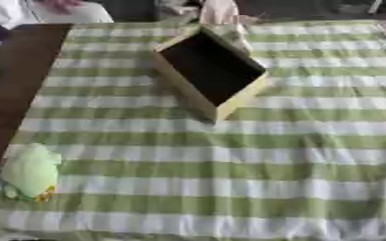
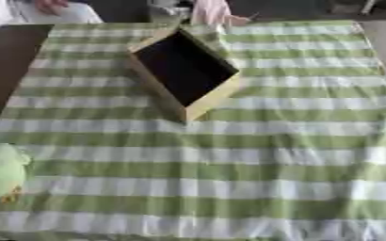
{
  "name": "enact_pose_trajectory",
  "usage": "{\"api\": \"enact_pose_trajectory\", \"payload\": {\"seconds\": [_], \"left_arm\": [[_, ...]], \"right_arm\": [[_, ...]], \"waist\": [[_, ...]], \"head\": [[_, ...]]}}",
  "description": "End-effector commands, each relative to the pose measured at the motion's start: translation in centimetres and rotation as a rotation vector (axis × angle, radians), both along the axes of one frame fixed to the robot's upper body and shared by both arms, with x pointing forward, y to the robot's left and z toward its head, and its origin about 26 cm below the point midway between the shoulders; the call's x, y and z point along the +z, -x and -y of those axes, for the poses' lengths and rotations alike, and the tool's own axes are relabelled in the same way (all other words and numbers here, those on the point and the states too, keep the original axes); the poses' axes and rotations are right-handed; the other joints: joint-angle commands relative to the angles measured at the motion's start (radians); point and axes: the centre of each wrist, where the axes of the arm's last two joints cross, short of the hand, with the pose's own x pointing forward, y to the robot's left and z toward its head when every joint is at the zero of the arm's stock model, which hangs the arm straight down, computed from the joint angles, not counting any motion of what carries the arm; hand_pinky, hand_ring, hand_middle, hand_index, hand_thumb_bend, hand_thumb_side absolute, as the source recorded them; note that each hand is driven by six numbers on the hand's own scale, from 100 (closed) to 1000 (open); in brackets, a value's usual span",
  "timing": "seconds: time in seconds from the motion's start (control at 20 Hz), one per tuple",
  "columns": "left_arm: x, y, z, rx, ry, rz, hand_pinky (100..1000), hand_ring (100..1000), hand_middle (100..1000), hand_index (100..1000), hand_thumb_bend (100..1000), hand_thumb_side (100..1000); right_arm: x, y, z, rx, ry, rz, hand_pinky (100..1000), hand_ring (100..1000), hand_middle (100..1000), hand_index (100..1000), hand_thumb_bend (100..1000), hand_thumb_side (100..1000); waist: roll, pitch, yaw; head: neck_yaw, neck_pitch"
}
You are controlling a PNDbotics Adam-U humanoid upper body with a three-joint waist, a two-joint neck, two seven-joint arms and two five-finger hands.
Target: Pick up objects on the table and place them in the box.
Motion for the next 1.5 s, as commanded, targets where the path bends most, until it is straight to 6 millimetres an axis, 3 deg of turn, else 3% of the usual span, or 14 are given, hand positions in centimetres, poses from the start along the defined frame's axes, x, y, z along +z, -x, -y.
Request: {"api": "enact_pose_trajectory", "payload": {"seconds": [0.05, 0.2, 0.45, 0.6, 1.3, 1.4, 1.45, 1.5], "left_arm": [[1.6, 0.0, -0.2, -0.001, -0.112, -0.012, 740, 810, 797, 871, 312, 845], [1.9, -0.1, -0.2, 0.003, -0.183, -0.043, 746, 815, 807, 879, 369, 822], [2.0, -0.1, -0.3, 0.01, -0.284, -0.094, 766, 826, 815, 902, 576, 803], [1.8, -0.2, -0.6, 0.038, -0.36, -0.141, 781, 828, 782, 928, 646, 787], [0.3, -0.5, -1.0, 0.062, -0.56, -0.329, 791, 828, 800, 996, 656, 678], [-0.2, -0.4, -1.2, 0.053, -0.575, -0.345, 793, 831, 811, 1000, 672, 675], [-0.3, -0.3, -1.2, 0.051, -0.582, -0.351, 795, 835, 823, 1000, 771, 592], [-0.5, -0.3, -1.3, 0.051, -0.593, -0.355, 795, 836, 828, 1000, 692, 658]], "right_arm": [[1.1, 0.1, 0.3, -0.008, 0.036, 0.021, 685, 698, 633, 834, 100, 1000], [1.1, 0.1, 0.4, -0.008, 0.038, 0.02, 685, 698, 633, 834, 100, 1000], [1.0, 0.1, 0.4, -0.008, 0.037, 0.016, 684, 697, 632, 834, 100, 1000], [1.0, 0.1, 0.3, -0.008, 0.036, 0.015, 684, 697, 631, 834, 100, 1000], [0.5, 0.3, 0.6, -0.022, 0.028, -0.004, 680, 693, 627, 832, 100, 1000], [0.5, 0.3, 0.7, -0.025, 0.029, -0.005, 680, 693, 627, 832, 100, 1000], [0.5, 0.3, 0.7, -0.026, 0.029, -0.006, 680, 693, 627, 832, 100, 1000], [0.4, 0.4, 0.7, -0.027, 0.029, -0.008, 680, 693, 627, 832, 100, 1000]], "waist": [[0.002, -0.017, 0.002], [0.004, -0.019, 0.006], [0.004, -0.02, 0.01], [0.004, -0.02, 0.009], [0.014, -0.029, 0.022], [0.017, -0.03, 0.027], [0.019, -0.031, 0.03], [0.02, -0.032, 0.032]], "head": [[-0.004, 0.007], [-0.005, 0.007], [-0.008, 0.007], [-0.004, 0.007], [-0.017, 0.007], [-0.026, 0.007], [-0.028, 0.007], [-0.03, 0.007]]}}
